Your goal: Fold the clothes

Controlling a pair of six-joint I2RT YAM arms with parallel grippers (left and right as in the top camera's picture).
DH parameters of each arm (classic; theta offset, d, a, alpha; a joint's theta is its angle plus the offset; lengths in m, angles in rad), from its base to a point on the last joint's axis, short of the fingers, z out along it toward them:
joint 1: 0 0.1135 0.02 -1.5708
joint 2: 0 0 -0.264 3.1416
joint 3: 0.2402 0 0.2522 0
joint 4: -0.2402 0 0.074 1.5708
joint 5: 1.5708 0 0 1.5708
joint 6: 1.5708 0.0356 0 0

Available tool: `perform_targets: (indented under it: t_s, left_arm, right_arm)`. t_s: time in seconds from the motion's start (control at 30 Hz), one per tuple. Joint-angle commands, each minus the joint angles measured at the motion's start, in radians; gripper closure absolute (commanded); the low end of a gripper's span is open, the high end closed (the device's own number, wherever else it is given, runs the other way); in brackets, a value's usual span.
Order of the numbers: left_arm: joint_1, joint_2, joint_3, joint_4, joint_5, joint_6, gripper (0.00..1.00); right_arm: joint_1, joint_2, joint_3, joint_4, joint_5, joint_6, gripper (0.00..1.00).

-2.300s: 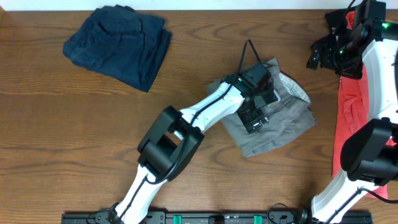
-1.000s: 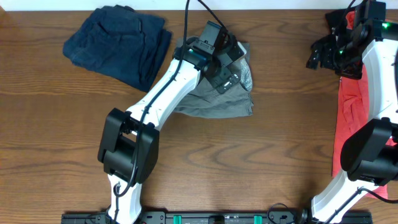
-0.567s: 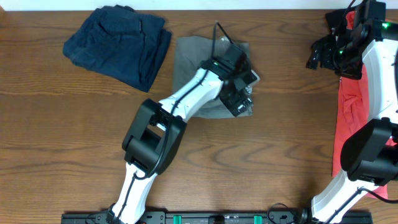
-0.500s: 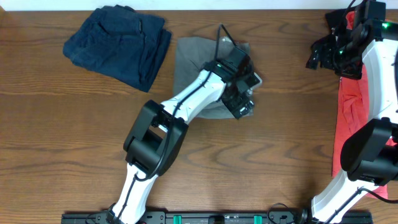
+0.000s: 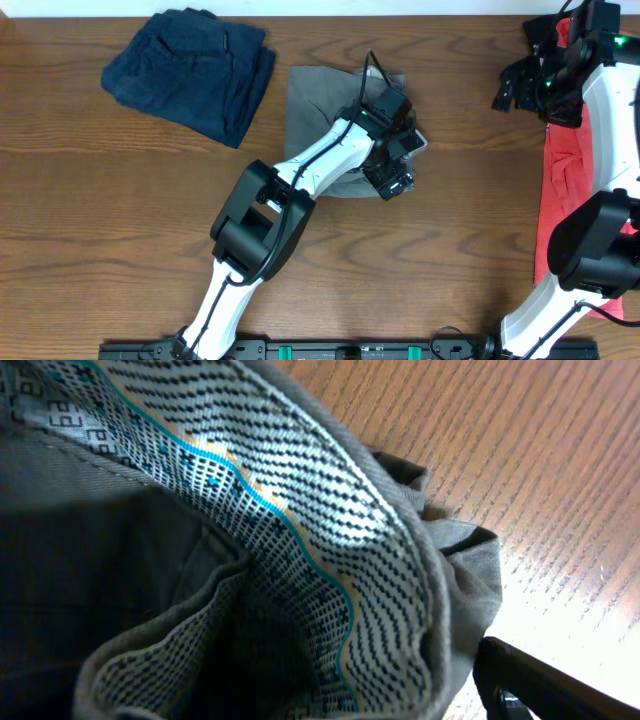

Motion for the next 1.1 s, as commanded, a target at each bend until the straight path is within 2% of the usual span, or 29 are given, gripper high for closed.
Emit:
perform_targets:
  t_s: [0.0,0.03,0.07,0.1,0.13,0.17,0.33,0.37,0.43,0.63,0.83,1.07]
  left_arm:
    - [-0.009,0.102,-0.019,0.021,-0.026,0.003,0.05]
    - [-0.009,0.107,-0.019,0.032,-0.057,0.003,0.14]
    - [-0.009,0.111,-0.019,0.038,-0.091,0.003,0.29]
    - [-0.009,0.115,-0.019,0.042,-0.129,0.003,0.5]
    - [-0.009,0.117,-0.019,0.045,-0.172,0.003,0.62]
    - [-0.009,0.117,-0.019,0.046,-0.205,0.002,0.67]
    - [-0.011,0.118,-0.02,0.061,-0.23,0.003,0.67]
    - [-0.012,0.119,-0.021,0.064,-0.23,0.003,0.71]
    - [-0.015,0.119,-0.021,0.066,-0.23,0.003,0.93]
    - [0.006,0.056,0.016,0.014,-0.309,-0.033,0.94]
    - [0.084,-0.148,0.102,-0.089,-0.399,-0.053,0.94]
    - [0.237,-0.408,0.116,-0.018,-0.414,-0.011,0.94]
  right_arm:
    - [-0.01,-0.006,-0.008,0.002,-0.008,0.013,0.01]
    - [-0.01,-0.006,-0.008,0.002,-0.008,0.013,0.01]
    - [-0.01,-0.006,-0.008,0.002,-0.008,0.013,0.01]
    - [-0.01,-0.006,-0.008,0.002,-0.008,0.013,0.01]
    - [-0.01,-0.006,-0.008,0.002,-0.008,0.013,0.01]
    - [-0.011,-0.006,-0.008,0.002,-0.008,0.012,0.01]
    - [-0.011,-0.006,-0.008,0.002,-0.008,0.013,0.01]
    - [-0.011,-0.006,-0.008,0.002,-0.008,0.013,0.01]
    - [-0.011,-0.006,-0.008,0.002,-0.008,0.012,0.01]
    - [-0.01,-0.006,-0.008,0.002,-0.008,0.013,0.01]
    - [-0.01,-0.006,-0.008,0.009,-0.009,0.013,0.01]
    - [-0.01,-0.006,-0.008,0.014,-0.021,0.017,0.01]
